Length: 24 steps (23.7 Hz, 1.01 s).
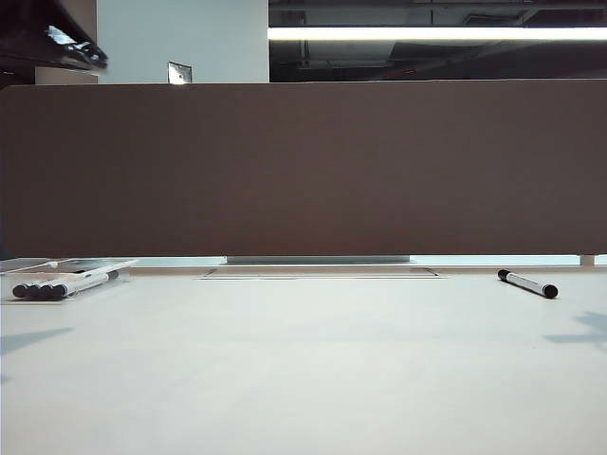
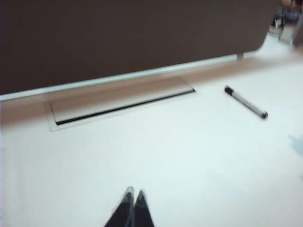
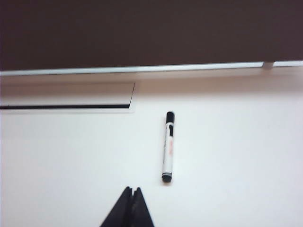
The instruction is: Pick up the black marker on the right and put it into the packaging box on the left, making sure the marker fit the shape of the box's grooves.
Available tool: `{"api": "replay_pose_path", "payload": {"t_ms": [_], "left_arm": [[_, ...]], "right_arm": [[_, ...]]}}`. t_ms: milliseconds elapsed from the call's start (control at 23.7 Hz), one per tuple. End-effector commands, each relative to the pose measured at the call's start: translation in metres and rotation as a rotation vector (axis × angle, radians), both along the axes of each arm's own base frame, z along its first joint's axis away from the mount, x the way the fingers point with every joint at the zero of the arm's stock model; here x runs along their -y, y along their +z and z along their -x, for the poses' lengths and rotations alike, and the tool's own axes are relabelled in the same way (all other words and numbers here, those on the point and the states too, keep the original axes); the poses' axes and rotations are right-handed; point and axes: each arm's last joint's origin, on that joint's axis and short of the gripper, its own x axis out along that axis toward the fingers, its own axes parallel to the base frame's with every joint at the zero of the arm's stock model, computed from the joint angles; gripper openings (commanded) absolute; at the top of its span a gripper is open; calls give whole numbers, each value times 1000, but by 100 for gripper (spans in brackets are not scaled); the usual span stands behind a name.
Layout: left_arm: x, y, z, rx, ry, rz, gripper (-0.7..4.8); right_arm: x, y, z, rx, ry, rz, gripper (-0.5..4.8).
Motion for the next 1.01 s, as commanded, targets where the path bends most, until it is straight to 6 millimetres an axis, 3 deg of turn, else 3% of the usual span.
{"api": "replay_pose_path", "payload": {"t_ms": [42, 464, 590, 717, 843, 1012], "left_arm": [[8, 7, -4, -31, -32, -29, -6], [9, 10, -6, -31, -33, -32, -6], [9, 7, -6, -50, -33, -40, -6], [9, 5, -6, -74, -33, -51, -6], [9, 4, -6, -81, -33, -52, -6], [9, 4, -6, -81, -33, -52, -6]], "right_arm": [[0, 2, -11, -45, 15, -4, -5], [2, -16, -84, -311, 61, 82, 4], [2, -23, -115, -386, 69, 76, 193], [3, -26, -142, -452, 72, 72, 244], [3, -29, -169, -530, 99, 53, 384], [3, -33, -195, -586, 118, 39, 388]]}}
